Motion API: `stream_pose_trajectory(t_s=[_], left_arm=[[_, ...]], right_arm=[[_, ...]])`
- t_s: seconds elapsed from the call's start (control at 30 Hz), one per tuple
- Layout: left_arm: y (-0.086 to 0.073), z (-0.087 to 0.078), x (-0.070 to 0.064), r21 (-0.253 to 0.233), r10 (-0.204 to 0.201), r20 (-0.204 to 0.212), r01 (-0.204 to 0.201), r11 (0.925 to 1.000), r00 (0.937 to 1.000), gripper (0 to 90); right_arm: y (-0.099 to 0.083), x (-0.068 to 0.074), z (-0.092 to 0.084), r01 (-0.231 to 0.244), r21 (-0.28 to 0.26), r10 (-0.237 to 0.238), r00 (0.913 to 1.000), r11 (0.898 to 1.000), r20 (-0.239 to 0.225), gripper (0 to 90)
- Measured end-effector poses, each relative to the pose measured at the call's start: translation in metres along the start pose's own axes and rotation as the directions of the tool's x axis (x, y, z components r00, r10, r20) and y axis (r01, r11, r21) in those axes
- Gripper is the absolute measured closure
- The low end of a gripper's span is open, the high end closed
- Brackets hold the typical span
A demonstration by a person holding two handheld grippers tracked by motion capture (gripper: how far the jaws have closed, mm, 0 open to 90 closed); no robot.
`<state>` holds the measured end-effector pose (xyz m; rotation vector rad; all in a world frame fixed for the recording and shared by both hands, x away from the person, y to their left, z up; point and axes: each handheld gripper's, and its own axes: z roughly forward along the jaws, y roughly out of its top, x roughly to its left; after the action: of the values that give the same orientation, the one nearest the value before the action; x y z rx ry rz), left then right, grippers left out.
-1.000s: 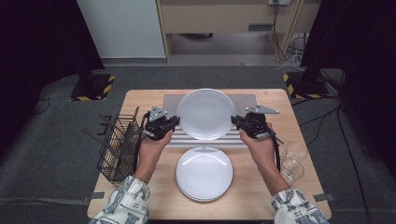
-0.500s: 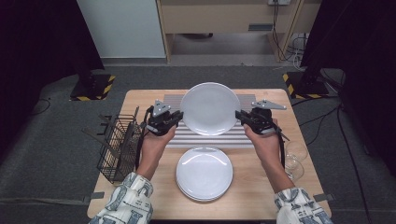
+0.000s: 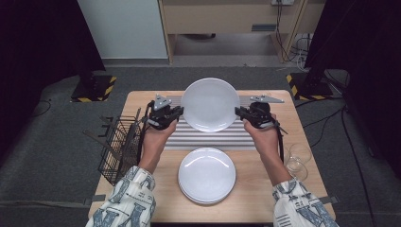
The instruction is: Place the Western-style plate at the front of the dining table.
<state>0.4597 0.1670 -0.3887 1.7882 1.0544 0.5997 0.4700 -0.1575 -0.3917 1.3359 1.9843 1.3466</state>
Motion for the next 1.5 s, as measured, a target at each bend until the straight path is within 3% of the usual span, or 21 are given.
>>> stream_pose_trajectory(t_s=[0.47,1.1,1.5], left_arm=[[-0.003,0.017,0.002,0.027,-0.006,-0.002,0.006,0.9996,1.0,81.4],[-0.01,0.025,0.014,0.044,-0.034,-0.017,0.034,0.9984,0.9993,80.7],[0.002,0.026,0.014,0.038,-0.027,-0.021,0.027,0.9989,0.9994,80.3]], right_arm=[[0.003,-0.01,0.01,-0.011,0.014,0.011,0.9998,1.0,0.014,80.8],[0.009,-0.009,0.029,-0.001,0.034,0.001,0.9999,0.999,0.012,80.9],[0.018,-0.011,0.026,-0.002,0.02,0.002,1.0,1.0,0.008,81.2]])
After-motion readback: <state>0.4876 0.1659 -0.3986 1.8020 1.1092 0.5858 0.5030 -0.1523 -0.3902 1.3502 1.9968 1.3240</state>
